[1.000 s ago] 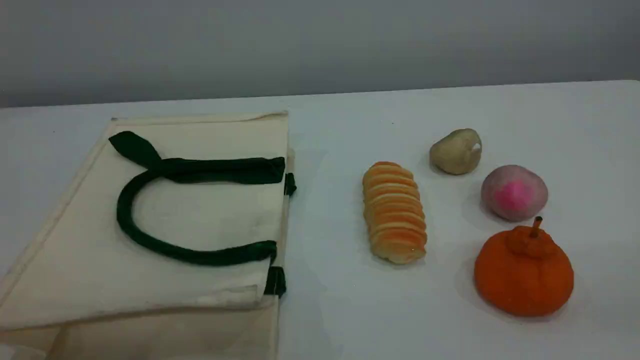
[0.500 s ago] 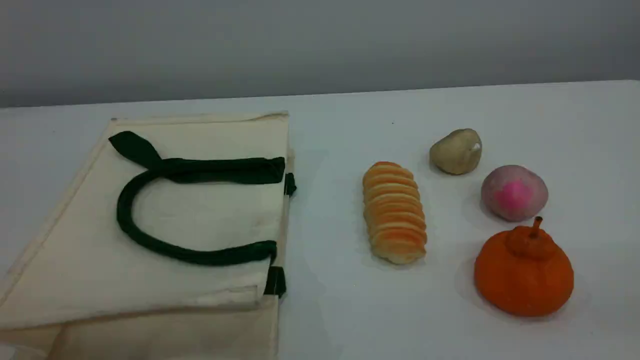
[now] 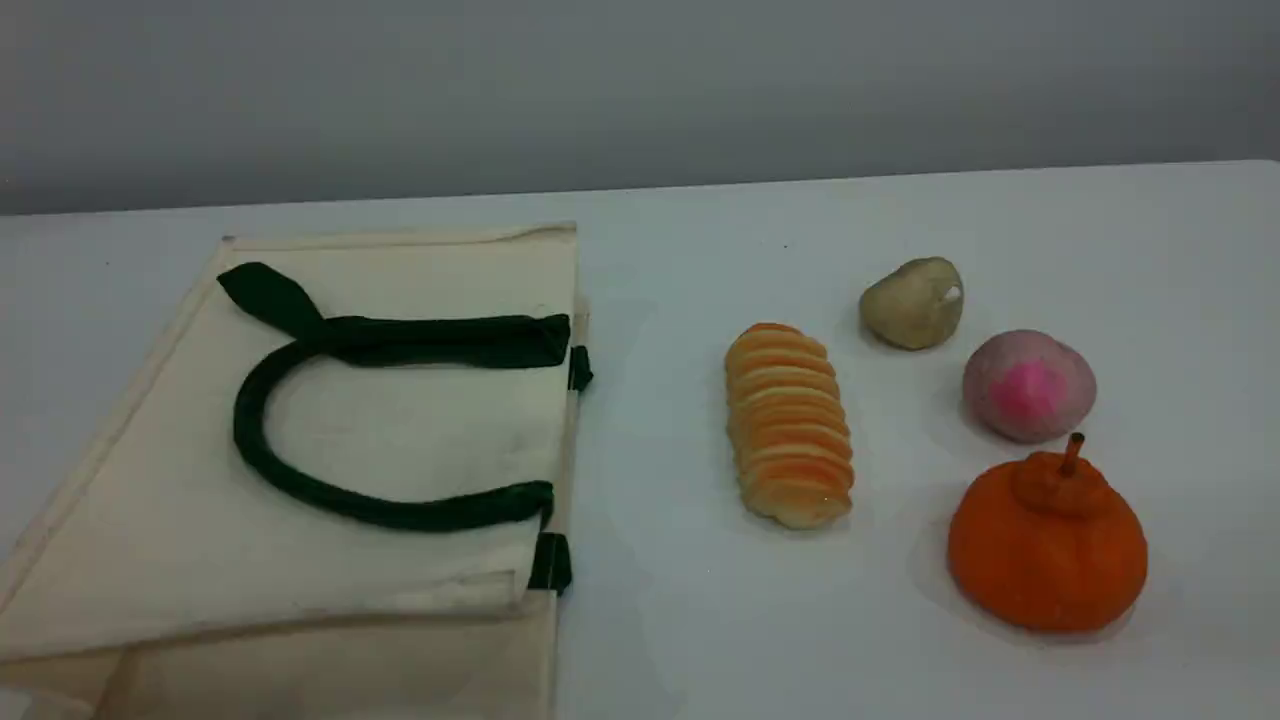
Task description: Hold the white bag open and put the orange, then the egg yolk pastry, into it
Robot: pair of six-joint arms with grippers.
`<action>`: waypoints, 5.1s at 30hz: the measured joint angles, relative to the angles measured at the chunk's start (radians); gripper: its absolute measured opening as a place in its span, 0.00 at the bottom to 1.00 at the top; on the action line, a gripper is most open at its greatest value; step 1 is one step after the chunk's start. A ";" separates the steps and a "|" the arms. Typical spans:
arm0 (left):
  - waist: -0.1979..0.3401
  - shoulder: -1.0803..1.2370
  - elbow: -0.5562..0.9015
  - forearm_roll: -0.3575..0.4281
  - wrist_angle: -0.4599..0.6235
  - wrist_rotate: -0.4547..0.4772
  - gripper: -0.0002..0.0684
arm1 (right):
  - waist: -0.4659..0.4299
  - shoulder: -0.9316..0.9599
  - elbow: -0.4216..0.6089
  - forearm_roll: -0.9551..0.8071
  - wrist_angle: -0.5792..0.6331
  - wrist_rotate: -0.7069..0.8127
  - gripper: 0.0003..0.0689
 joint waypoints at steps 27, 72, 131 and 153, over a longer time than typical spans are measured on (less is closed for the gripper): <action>0.000 0.374 -0.167 0.001 -0.157 -0.057 0.69 | 0.000 0.245 -0.031 0.329 -0.152 -0.119 0.75; -0.027 1.811 -0.425 -0.007 -0.741 -0.134 0.69 | 0.002 1.454 -0.032 1.654 -0.667 -1.308 0.75; -0.124 1.817 -0.738 -0.251 -0.433 0.106 0.10 | 0.002 1.593 -0.089 1.712 -0.578 -1.410 0.75; -0.204 1.561 -1.026 -0.258 -0.077 0.136 0.10 | 0.002 1.598 -0.068 1.620 -0.395 -1.429 0.75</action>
